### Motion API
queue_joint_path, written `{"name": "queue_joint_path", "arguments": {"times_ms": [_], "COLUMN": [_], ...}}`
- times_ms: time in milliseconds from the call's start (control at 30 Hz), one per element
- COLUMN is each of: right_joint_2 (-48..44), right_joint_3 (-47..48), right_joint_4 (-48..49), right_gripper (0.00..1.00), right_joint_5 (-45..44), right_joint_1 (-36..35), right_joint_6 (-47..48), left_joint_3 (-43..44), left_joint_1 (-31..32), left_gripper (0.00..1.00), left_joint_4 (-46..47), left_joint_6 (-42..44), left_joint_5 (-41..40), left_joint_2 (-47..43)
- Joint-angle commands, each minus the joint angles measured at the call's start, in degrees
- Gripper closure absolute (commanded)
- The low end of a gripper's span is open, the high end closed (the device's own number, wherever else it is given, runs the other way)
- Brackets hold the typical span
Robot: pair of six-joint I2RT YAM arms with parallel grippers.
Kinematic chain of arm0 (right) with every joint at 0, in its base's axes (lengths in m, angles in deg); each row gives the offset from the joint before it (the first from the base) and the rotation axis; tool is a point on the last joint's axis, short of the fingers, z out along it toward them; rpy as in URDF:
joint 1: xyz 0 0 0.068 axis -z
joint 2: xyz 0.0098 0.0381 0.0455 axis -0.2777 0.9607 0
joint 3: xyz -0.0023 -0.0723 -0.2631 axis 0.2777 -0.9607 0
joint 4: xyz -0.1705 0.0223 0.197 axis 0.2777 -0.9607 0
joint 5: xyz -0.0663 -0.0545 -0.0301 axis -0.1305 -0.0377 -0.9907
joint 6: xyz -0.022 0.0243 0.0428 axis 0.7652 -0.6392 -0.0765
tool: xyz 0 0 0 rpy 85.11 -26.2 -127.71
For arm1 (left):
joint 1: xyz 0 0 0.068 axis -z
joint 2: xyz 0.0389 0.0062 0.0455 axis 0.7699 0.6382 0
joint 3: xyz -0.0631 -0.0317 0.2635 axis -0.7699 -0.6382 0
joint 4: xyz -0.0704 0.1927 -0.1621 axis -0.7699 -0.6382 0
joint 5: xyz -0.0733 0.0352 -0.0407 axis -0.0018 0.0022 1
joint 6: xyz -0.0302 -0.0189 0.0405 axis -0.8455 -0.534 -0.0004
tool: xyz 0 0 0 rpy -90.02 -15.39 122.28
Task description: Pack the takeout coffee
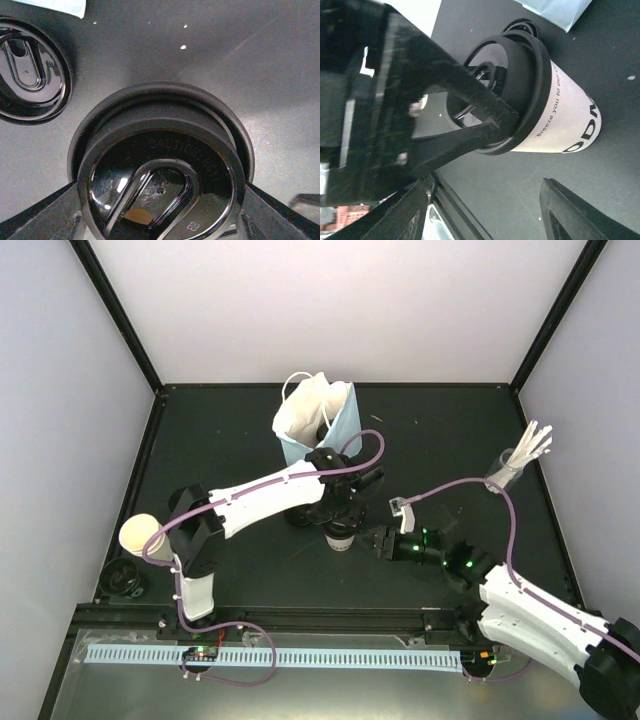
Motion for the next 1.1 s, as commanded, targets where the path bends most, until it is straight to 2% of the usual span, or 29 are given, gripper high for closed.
{"name": "queue_joint_path", "arguments": {"times_ms": [0,167,267,433,567,733,867,1067], "right_joint_2": [-4.3,-6.5,-6.9,-8.2,-9.1,-7.3,-6.9,-6.4], "right_joint_3": [6.3,3.9,3.7,5.4,7.7,10.4,10.2,13.2], "right_joint_4": [-12.6,-12.9,-13.2,-16.8,-19.8,-22.2,-20.1,-20.5], "right_gripper": [0.35,0.35,0.34,0.31,0.26,0.19,0.11,0.05], "right_joint_5": [-5.4,-4.8,-4.1,-4.6,-5.6,-5.5,-4.5,-7.4], "right_joint_1": [0.7,0.8,0.8,0.8,0.8,0.8,0.8,0.7], "right_joint_6": [12.1,12.4,13.7,21.2,26.9,31.7,32.7,34.9], "left_joint_3": [1.0,3.4,3.7,5.3,7.6,9.2,11.6,9.7], "left_joint_1": [0.5,0.5,0.6,0.5,0.3,0.4,0.3,-4.5], "left_gripper": [0.2,0.1,0.08,0.07,0.01,0.01,0.01,0.01], "left_joint_4": [0.0,-2.6,-3.0,-3.7,-5.1,-6.9,-9.3,-9.4], "left_joint_6": [3.1,4.3,4.5,4.8,4.8,5.2,5.3,5.4], "left_joint_5": [7.3,7.6,7.7,7.3,6.4,6.3,4.8,0.7], "left_joint_2": [4.8,4.4,3.4,0.5,-1.7,-2.4,-3.0,-12.5]}}
